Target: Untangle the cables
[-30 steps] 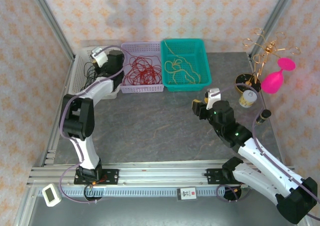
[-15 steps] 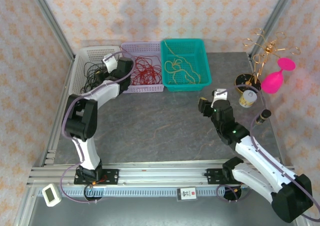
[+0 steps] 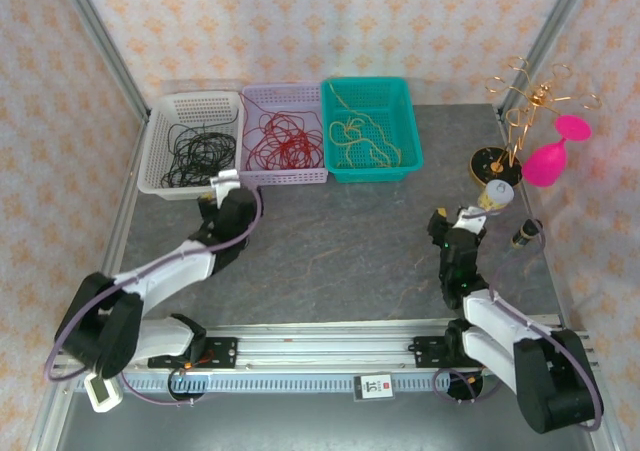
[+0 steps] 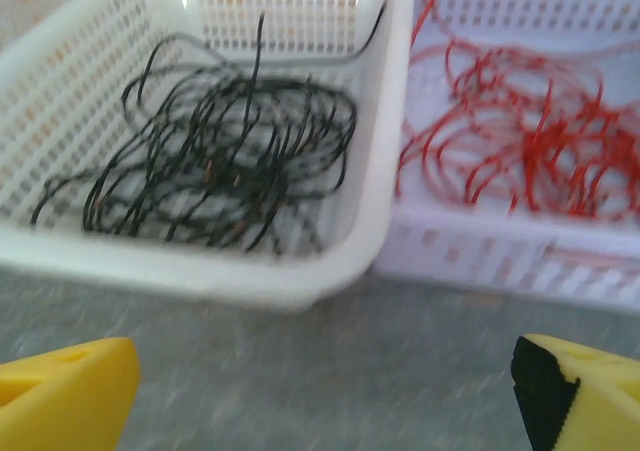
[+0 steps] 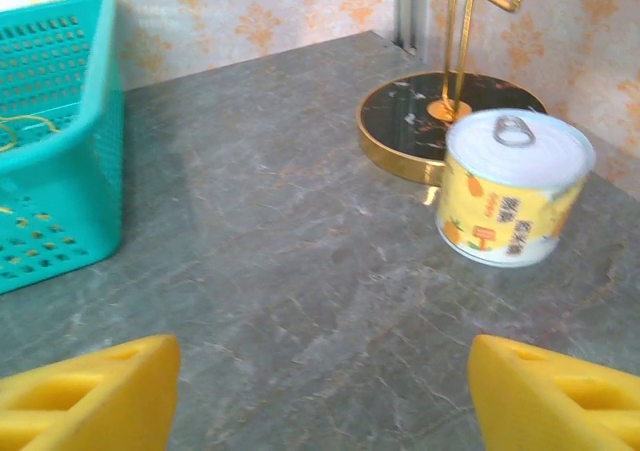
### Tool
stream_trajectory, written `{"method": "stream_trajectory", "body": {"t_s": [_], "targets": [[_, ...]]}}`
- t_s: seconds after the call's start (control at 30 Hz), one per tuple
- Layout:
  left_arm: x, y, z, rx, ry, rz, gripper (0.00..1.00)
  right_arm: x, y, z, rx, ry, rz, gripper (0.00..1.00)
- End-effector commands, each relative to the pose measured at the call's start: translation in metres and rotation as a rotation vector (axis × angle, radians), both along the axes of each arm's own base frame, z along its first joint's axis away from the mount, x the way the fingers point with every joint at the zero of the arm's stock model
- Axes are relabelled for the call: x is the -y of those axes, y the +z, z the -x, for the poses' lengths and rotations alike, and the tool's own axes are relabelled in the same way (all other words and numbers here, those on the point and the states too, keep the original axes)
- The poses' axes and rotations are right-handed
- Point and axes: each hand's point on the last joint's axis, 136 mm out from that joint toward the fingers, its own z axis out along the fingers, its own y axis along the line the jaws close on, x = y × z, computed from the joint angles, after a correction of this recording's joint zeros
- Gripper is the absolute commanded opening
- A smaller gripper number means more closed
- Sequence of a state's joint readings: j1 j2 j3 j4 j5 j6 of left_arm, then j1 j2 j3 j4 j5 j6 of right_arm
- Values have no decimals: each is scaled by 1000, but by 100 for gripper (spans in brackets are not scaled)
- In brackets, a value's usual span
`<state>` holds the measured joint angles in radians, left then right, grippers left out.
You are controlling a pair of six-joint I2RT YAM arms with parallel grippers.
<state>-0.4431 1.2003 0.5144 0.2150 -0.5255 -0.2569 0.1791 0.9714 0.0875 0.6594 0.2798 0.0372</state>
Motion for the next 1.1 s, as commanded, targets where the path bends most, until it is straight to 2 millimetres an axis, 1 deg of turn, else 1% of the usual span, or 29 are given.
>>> {"method": "stream_trajectory", "body": {"t_s": [0.0,0.03,0.1,0.2,0.3,0.4,0.43,0.47,0.5,0.57,0.6,0.63,0.67,0.7,0.73,0.8,0.9,0.93,0.97,1.0,1.07], "targets": [[-4,27,10,188,-64,13,97,5,37,-13,165,4,-8,76],[-7,31,16,239,-86,4,98,5,41,-13,200,11,-11,76],[-18,39,20,292,-99,24,98,7,45,-13,249,34,-25,76],[-44,47,29,402,-75,3,98,10,49,-23,279,61,-44,77],[-72,41,37,471,-22,-9,99,8,48,-36,287,102,-31,77],[-84,30,33,452,-7,-40,100,-3,35,-50,255,175,-34,77],[-87,31,33,475,0,-32,100,-6,31,-52,247,193,-27,80],[-87,30,31,497,-7,-14,100,-7,26,-54,242,199,-29,81],[-87,30,30,516,-18,5,100,-7,27,-55,255,199,-30,82],[-80,31,24,552,-66,19,99,-8,22,-60,211,203,-31,86],[-76,27,20,547,-93,8,99,-6,19,-64,188,195,-34,90],[-77,23,18,549,-87,12,100,-2,17,-67,186,164,-43,95],[-78,19,18,549,-82,10,99,2,14,-70,167,142,-45,96],[-78,22,20,576,-80,6,100,1,15,-72,160,141,-42,97],[-80,19,21,564,-71,14,100,1,17,-71,174,142,-41,100],[-83,12,16,513,-56,27,100,1,15,-72,162,138,-40,100],[-79,4,-10,447,-84,25,100,2,14,-72,159,134,-35,100],[-74,-3,-23,390,-115,21,100,1,15,-72,163,134,-35,100],[-72,-11,-31,330,-125,29,100,1,15,-72,161,133,-33,100],[-75,-12,-31,320,-120,48,100,1,15,-72,159,133,-31,100],[-76,-6,-28,370,-126,46,100,1,14,-72,158,132,-30,100]]}}
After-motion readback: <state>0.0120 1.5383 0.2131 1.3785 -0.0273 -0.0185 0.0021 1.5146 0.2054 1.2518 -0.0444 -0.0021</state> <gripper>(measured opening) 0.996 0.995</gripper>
